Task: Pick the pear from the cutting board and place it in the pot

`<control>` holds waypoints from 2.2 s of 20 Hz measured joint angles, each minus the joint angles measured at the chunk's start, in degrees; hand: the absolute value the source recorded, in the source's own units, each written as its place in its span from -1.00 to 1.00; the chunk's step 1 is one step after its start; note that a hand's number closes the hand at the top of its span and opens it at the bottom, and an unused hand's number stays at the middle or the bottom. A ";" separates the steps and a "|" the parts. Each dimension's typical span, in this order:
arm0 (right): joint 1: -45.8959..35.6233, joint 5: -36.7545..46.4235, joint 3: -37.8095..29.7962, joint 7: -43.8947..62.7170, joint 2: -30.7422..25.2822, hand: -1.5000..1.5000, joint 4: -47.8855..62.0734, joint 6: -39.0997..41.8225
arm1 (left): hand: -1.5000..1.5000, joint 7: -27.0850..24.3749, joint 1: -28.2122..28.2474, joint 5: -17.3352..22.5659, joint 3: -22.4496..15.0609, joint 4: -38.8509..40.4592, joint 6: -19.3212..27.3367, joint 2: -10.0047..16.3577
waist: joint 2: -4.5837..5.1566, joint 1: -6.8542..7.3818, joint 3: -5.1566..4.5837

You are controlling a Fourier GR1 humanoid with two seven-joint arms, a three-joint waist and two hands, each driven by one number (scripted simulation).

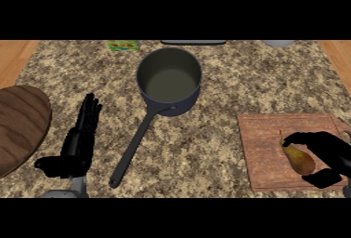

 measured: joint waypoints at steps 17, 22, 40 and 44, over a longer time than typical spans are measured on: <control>-8.33 9.15 1.23 19.46 21.52 1.00 -0.59 -8.07 | 0.00 1.54 -1.20 -1.78 -0.79 -0.92 -1.60 -1.52 | 0.57 4.29 -0.57; -15.23 13.15 2.50 34.26 28.99 1.00 -0.07 -12.65 | 0.00 1.66 -2.12 -1.95 -2.13 -0.85 -2.67 -1.64 | 0.86 7.70 -0.49; -45.63 33.33 10.72 79.29 31.89 1.00 8.65 -20.83 | 0.00 2.54 -5.68 -2.69 -6.40 0.90 -5.19 -3.28 | 1.47 14.63 -0.70; -50.29 35.81 11.04 83.15 31.71 1.00 12.08 -20.18 | 0.00 2.71 -6.55 -2.97 -6.59 1.48 -5.09 -3.55 | 1.67 14.67 -0.59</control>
